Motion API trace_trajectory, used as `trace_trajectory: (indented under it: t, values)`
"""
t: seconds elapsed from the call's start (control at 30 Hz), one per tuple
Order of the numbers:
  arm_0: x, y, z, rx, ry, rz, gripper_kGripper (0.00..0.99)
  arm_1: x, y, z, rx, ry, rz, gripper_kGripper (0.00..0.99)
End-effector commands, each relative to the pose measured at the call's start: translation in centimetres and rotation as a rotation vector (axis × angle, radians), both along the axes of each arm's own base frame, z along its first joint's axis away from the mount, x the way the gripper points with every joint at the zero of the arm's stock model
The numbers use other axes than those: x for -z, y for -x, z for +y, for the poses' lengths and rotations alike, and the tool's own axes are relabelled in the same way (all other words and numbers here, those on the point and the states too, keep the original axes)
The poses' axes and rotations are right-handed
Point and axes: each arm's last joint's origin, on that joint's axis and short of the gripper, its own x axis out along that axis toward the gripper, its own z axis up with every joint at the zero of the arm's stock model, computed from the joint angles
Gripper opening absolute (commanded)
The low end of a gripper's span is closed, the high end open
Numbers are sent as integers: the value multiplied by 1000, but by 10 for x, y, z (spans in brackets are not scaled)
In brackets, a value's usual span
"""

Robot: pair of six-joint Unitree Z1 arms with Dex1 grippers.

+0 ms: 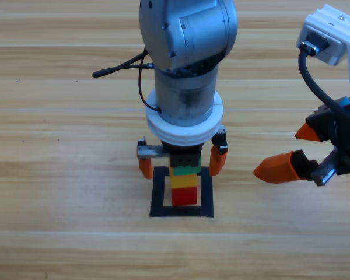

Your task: Stack the blocks in the rectangular block: red at the bottom, yellow in the middle, green on top

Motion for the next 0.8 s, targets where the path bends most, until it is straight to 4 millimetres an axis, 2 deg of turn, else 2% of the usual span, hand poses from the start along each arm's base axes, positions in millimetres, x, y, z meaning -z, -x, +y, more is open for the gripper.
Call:
trace_trajectory:
  t: [0.03,0.13,0.23,0.27,0.33,0.4,0.53,0.7,0.8]
  values:
    - [3,5,-5,4,-6,-12,990,9,-5,-5,20,12,8,989]
    - [-23,4,-4,3,37,-74,990,8,-4,-6,25,9,7,989]
    - [-66,11,9,-3,91,-160,990,5,-3,-8,26,2,-2,989]
    - [-87,17,19,-9,119,-205,990,4,-3,-9,25,1,-5,989]
    - [-117,36,35,-12,145,-276,990,4,-2,-10,28,3,-11,989]
    - [-132,58,47,-6,141,-328,990,4,-3,-11,37,10,-21,989]
    - [-138,103,68,23,114,-406,990,4,-4,-10,38,16,-30,990]
    - [-110,144,100,68,138,-446,990,4,-4,-11,34,20,-34,989]
    - [-93,161,116,109,150,-469,990,5,-4,-10,32,21,-30,989]
